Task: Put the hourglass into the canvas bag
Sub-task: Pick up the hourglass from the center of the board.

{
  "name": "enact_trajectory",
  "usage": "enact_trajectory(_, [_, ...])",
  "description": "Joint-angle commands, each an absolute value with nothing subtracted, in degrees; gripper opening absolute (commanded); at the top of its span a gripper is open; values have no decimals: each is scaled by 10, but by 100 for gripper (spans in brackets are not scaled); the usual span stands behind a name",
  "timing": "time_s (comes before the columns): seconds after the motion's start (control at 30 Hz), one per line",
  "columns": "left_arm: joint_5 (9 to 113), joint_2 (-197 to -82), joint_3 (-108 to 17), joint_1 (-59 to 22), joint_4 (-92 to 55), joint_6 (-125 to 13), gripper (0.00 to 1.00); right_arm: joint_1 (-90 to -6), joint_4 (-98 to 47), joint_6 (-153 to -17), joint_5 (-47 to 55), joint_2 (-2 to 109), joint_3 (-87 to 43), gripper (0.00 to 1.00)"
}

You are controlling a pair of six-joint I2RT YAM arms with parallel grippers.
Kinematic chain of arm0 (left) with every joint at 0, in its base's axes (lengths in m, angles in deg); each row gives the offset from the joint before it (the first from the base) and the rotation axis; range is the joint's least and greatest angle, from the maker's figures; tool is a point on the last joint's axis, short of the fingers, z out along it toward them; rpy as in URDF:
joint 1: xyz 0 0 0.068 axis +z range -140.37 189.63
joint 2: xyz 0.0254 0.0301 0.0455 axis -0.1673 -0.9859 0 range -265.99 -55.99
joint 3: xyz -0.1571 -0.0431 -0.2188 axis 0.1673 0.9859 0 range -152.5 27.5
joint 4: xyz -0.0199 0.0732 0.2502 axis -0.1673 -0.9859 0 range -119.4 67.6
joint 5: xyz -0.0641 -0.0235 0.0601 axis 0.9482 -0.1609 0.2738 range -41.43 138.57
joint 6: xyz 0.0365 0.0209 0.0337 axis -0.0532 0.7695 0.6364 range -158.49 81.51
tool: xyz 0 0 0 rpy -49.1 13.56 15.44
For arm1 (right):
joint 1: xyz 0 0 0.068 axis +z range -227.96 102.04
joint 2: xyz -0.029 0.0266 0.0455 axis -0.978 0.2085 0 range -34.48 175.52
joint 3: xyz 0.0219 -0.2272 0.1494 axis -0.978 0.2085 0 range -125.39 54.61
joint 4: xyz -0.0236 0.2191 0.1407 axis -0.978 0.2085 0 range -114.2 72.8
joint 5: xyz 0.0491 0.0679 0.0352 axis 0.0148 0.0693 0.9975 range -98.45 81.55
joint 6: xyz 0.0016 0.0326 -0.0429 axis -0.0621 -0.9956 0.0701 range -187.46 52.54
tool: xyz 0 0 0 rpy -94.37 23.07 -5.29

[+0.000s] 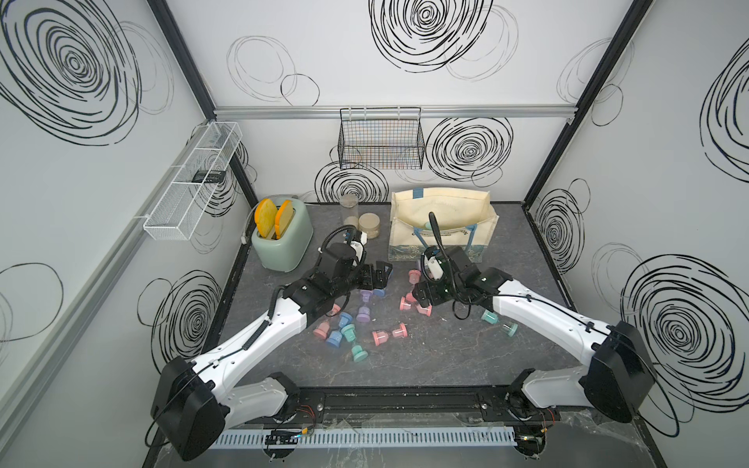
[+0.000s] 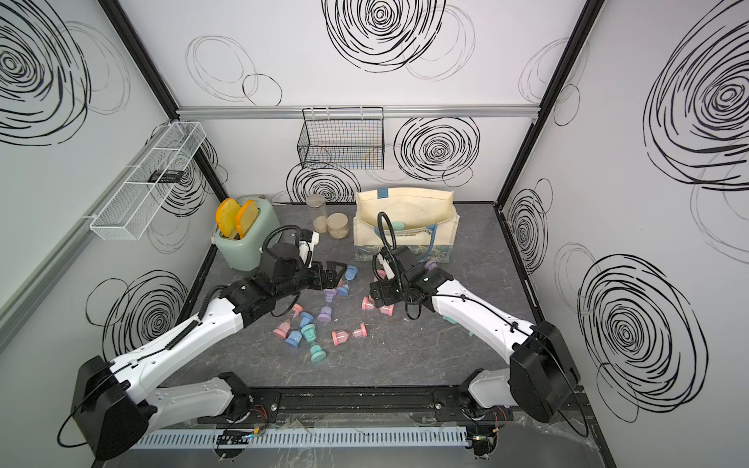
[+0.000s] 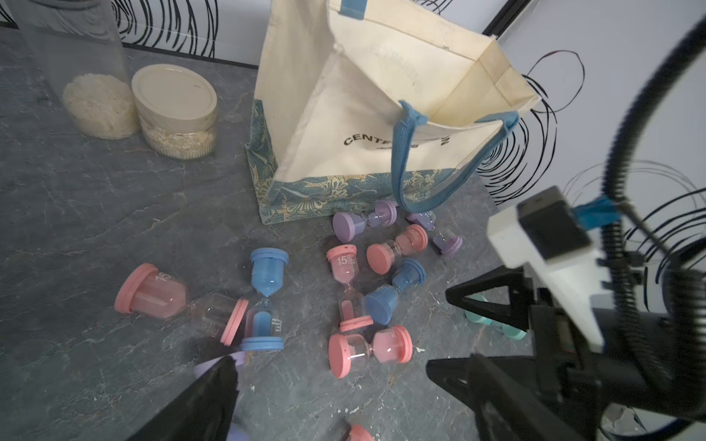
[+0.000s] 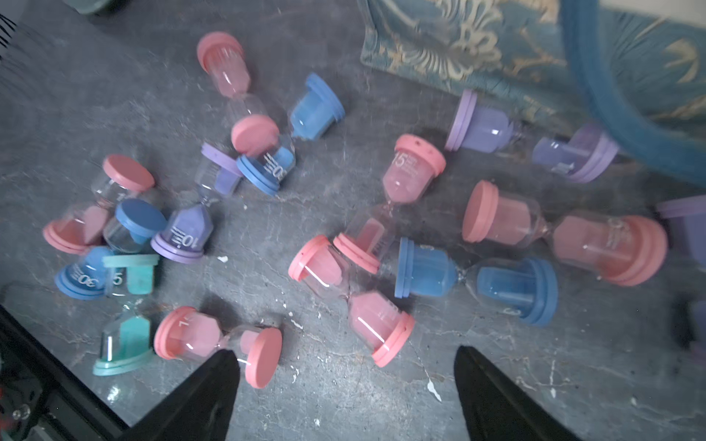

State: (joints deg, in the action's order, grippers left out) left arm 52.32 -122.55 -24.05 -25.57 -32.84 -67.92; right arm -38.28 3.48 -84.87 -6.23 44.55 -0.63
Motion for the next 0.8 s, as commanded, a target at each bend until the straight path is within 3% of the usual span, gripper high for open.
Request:
enact_trajectory(0.0, [502,-1202,-224,-269,-340,-685,96,-381,16,-853,-60,475,-7,91])
enact_trajectory(0.43, [482,-1163,-187,-280,-352,-695,96,-369,-11,-813,-58,589,-37,87])
enact_trajectory(0.77, [480,-1152,-176,-279,-343,-696,96,-338,-14,-801,-69,601,-14,84])
